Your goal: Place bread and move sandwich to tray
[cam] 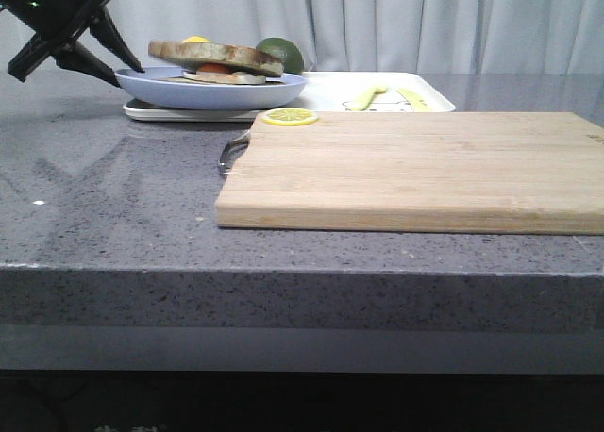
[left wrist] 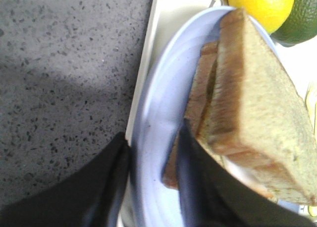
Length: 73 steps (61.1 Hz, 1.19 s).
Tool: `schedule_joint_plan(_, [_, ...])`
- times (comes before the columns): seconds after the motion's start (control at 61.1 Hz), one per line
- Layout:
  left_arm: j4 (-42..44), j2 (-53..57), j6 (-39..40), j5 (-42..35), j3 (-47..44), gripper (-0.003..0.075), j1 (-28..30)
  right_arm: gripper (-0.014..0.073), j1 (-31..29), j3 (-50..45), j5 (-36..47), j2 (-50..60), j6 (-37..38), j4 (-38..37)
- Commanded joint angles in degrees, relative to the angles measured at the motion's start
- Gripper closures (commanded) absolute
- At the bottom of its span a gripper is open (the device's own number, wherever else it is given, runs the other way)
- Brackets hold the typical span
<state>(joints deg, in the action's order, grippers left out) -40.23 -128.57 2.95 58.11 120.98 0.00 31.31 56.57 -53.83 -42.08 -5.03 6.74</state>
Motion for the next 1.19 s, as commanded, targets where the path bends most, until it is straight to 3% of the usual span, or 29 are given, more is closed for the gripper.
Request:
schedule_joint_plan(0.0, [-3.45, 4.39, -0.73, -1.36, 2.17, 0.0401, -0.35, 0.0256, -0.27, 1.41, 3.43, 0.25, -0.27, -0.28])
schedule_joint_plan(0.311, [0.33, 10.84, -8.04, 2.99, 2.17, 0.0406, 0.17, 0.0256, -0.27, 1.41, 3.43, 0.25, -0.27, -0.28])
schedule_joint_plan(0.606, [14.45, 24.47, -9.27, 6.04, -1.79, 0.0406, -2.03, 0.0256, -0.27, 1.41, 3.43, 0.25, -0.27, -0.28])
schedule_joint_plan(0.802, [22.47, 37.92, -11.18, 1.16, -14.96, 0.0406, -7.15, 0.0256, -0.27, 1.41, 3.43, 0.25, -0.27, -0.28])
schedule_joint_plan(1.179, [27.22, 64.00, -15.07, -13.77, -46.91, 0.0406, -15.26, 0.0256, -0.27, 1.41, 3.43, 0.25, -0.27, -0.28])
